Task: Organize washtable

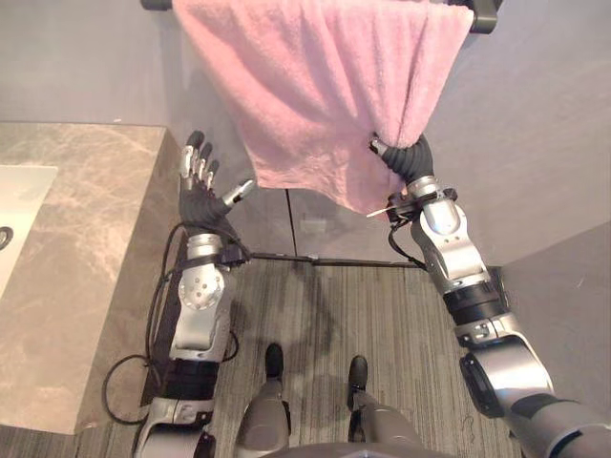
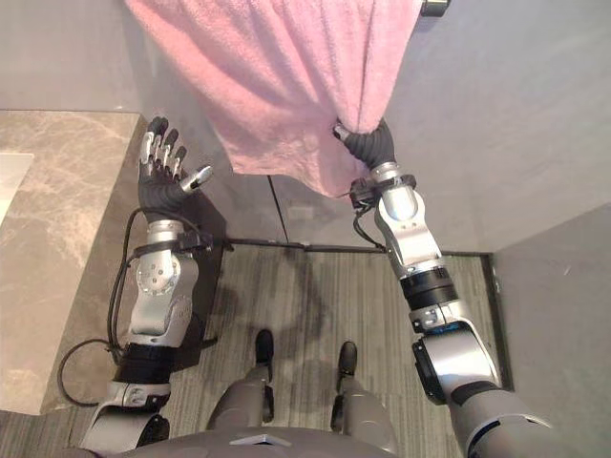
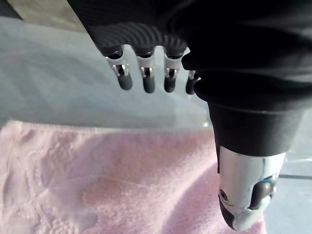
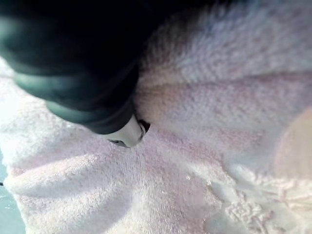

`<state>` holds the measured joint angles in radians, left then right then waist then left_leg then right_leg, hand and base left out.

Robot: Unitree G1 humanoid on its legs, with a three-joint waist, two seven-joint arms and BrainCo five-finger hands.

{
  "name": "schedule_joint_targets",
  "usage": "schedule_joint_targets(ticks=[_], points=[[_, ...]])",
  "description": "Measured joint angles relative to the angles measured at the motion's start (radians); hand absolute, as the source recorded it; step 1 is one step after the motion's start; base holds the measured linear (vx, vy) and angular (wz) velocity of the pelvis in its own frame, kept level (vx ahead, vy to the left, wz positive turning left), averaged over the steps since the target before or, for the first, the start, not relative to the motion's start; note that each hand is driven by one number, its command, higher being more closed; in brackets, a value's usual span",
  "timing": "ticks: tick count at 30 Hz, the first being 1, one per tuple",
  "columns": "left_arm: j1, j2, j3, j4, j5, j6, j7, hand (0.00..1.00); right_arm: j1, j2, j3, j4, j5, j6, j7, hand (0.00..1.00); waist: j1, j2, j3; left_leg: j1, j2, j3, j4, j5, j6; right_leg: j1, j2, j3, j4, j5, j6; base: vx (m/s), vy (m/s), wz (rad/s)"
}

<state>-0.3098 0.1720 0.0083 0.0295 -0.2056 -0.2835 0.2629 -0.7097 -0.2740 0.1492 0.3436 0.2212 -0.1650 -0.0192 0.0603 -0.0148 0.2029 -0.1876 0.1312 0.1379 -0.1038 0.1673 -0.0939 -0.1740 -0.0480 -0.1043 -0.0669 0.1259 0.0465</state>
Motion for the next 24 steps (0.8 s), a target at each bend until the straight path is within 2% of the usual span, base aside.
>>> schedule_joint_targets(ticks=[8, 10, 15, 16, 22, 24], points=[[-0.167, 0.037, -0.010, 0.210, 0.059, 0.022, 0.084, 0.00, -0.019, 0.024, 0.049, 0.006, 0.035, -0.022, -0.003, 1.00, -0.016, -0.035, -0.002, 0.005, 0.004, 0.055, 0.004, 0.000, 0.000, -0.015, 0.005, 0.058, -0.023, 0.036, -0.002, 0.00, 0.000, -0.20], [-0.213, 0.041, -0.011, 0.258, 0.065, 0.041, 0.103, 0.00, -0.033, 0.040, 0.058, 0.012, 0.035, -0.022, -0.008, 1.00, -0.022, -0.041, -0.002, 0.005, 0.005, 0.071, 0.000, 0.000, 0.000, -0.023, 0.005, 0.067, -0.023, 0.041, -0.002, -0.06, 0.009, -0.21], [-0.294, 0.042, -0.015, 0.326, 0.069, 0.047, 0.136, 0.00, -0.051, 0.058, 0.092, 0.012, 0.038, -0.028, -0.028, 1.00, -0.025, -0.042, -0.002, 0.003, 0.006, 0.093, -0.001, 0.000, 0.000, -0.038, 0.007, 0.091, -0.023, 0.044, 0.001, -0.04, 0.003, -0.15], [-0.318, 0.042, -0.018, 0.345, 0.069, 0.047, 0.144, 1.00, -0.052, 0.060, 0.096, 0.013, 0.046, -0.030, -0.031, 1.00, -0.026, -0.044, -0.002, 0.003, 0.006, 0.097, -0.001, 0.000, 0.000, -0.040, 0.007, 0.093, -0.023, 0.045, 0.002, -0.01, 0.008, -0.08], [-0.341, 0.047, -0.026, 0.367, 0.055, 0.043, 0.179, 1.00, -0.076, 0.062, 0.134, 0.054, 0.075, -0.048, -0.050, 1.00, -0.028, -0.054, -0.007, -0.003, 0.006, 0.103, -0.001, 0.001, -0.001, -0.053, 0.007, 0.099, -0.018, 0.048, 0.001, 0.00, 0.002, -0.02], [-0.381, 0.072, -0.049, 0.399, 0.055, 0.045, 0.175, 1.00, -0.083, 0.063, 0.138, 0.060, 0.075, -0.046, -0.051, 1.00, -0.029, -0.066, -0.008, -0.003, 0.006, 0.106, -0.001, 0.001, -0.001, -0.057, 0.007, 0.102, -0.013, 0.050, 0.001, 0.00, 0.007, -0.06]])
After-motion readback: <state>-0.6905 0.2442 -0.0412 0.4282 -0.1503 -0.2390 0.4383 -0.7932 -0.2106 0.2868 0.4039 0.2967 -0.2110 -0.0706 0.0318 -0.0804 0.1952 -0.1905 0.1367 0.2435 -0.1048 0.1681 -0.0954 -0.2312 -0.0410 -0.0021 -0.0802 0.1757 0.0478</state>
